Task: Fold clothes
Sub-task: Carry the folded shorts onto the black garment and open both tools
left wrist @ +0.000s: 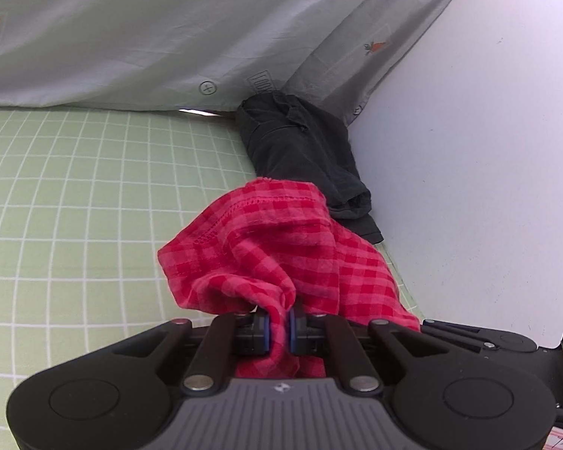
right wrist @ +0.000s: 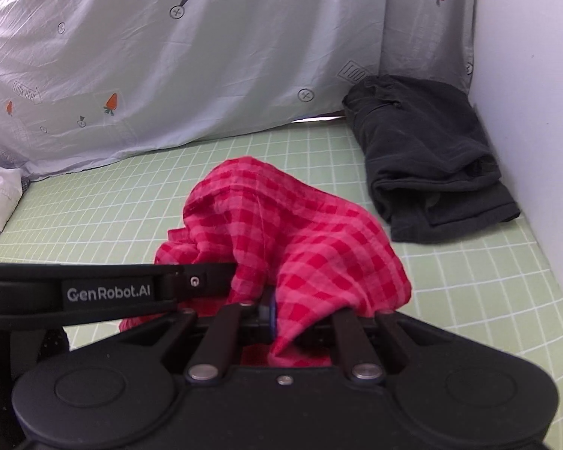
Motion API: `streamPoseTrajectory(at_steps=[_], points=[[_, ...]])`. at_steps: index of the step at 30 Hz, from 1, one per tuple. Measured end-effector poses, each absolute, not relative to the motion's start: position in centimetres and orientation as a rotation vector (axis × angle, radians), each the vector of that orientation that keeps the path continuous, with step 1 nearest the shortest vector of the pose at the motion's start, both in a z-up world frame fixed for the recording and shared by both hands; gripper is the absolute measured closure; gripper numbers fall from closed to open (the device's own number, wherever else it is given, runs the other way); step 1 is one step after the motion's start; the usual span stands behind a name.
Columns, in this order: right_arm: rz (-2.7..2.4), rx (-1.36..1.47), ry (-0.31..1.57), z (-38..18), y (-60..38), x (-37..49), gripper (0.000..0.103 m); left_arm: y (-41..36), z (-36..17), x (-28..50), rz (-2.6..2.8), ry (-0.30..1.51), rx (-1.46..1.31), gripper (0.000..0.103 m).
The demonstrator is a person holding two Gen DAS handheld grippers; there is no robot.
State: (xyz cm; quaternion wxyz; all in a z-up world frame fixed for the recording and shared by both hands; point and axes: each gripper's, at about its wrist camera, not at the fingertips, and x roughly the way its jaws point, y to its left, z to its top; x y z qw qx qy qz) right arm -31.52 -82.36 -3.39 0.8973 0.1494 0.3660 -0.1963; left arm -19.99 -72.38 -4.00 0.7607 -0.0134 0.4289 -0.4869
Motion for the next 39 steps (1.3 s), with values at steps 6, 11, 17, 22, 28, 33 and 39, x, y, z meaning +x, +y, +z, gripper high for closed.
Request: streamPoseTrajectory(at_steps=[6, 11, 17, 22, 28, 33, 39], points=[[-0.472, 0.206, 0.692, -1.9, -89.8, -30.9, 0.093, -81.3, -2.0, -18.9, -1.113, 0.869, -0.016, 0.093], [-0.518, 0.086, 0.621, 0.3, -96.0, -27.8, 0.093, -88.4, 0.3, -15.9, -1.16, 0.773, -0.032, 0.093], [-0.601, 0.042, 0.615, -0.8, -104.1, -22.2, 0.07, -95.9, 0.0, -11.2, -1.115, 0.715, 0.019, 0.077], [-0.721, 0.155, 0.696, -4.7, -108.9, -20.2, 0.044, -97.7, -3.8, -7.3, -0.92, 0.84, 0.087, 0.046], [-0.763, 0.24, 0.707, -6.0, -107.4, -23.3, 0.027, -94.4, -4.9, -5.8, -0.901, 0.847, 0.088, 0.029], [-0.752, 0.312, 0.706, -5.0, -103.5, -27.0, 0.024, -91.7, -2.3, -8.9, -0.948, 0.728, 0.18, 0.021], [-0.747, 0.293, 0.67, -2.8, -97.3, -30.9, 0.014, -87.5, 0.0, -14.8, -0.98, 0.699, 0.18, 0.011]])
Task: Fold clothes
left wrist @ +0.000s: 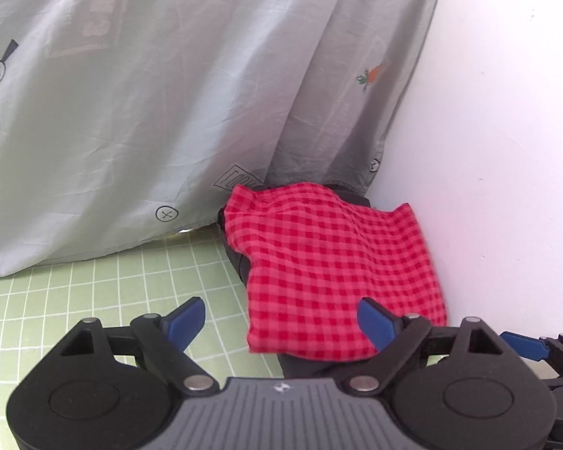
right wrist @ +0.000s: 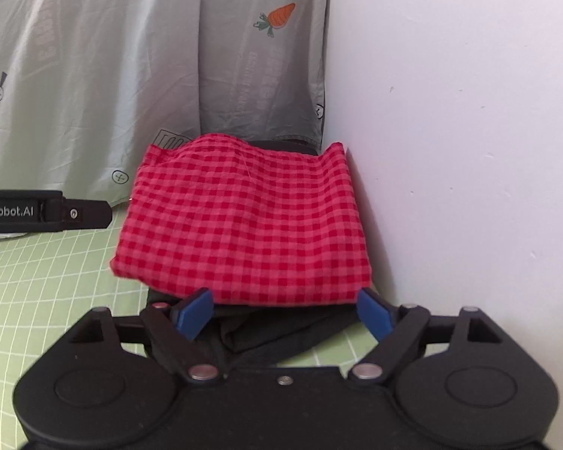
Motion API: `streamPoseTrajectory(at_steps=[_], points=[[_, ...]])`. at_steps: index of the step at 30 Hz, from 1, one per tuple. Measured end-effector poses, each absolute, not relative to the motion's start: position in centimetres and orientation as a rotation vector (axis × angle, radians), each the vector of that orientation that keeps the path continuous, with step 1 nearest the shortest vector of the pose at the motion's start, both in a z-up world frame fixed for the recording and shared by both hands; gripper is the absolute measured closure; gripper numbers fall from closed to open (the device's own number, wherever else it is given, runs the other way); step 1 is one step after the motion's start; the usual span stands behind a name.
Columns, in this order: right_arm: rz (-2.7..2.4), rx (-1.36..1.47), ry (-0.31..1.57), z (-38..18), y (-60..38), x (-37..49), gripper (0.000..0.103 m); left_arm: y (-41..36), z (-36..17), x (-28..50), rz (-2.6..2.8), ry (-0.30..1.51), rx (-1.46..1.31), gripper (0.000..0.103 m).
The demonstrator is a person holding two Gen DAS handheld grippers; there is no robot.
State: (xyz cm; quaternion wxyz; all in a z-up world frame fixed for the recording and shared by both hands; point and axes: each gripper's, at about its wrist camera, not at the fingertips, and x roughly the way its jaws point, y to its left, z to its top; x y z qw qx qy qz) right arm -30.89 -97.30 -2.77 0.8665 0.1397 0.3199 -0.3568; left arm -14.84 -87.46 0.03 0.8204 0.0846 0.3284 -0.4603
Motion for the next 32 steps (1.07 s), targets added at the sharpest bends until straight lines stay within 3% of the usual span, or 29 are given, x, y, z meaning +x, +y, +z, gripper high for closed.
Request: streamPoseTrajectory(at_steps=[2, 8, 32], points=[[-0.757, 0.299, 0.655, -2.1, -95.7, -32.0, 0.0, -85.7, 0.4, -16.9, -0.993, 0.708, 0.173, 0.007], [-0.805, 0.268, 0.652, -0.8, -90.9, -35.8, 0.0, -81.1, 1.1, -22.1, -1.011, 0.698, 0.218, 0.0], [-0.848, 0.292, 0.65, -0.6, -81.8, -44.9, 0.0, -71.3, 1.1, -29.0, -1.031, 0.705, 0.28, 0.0]])
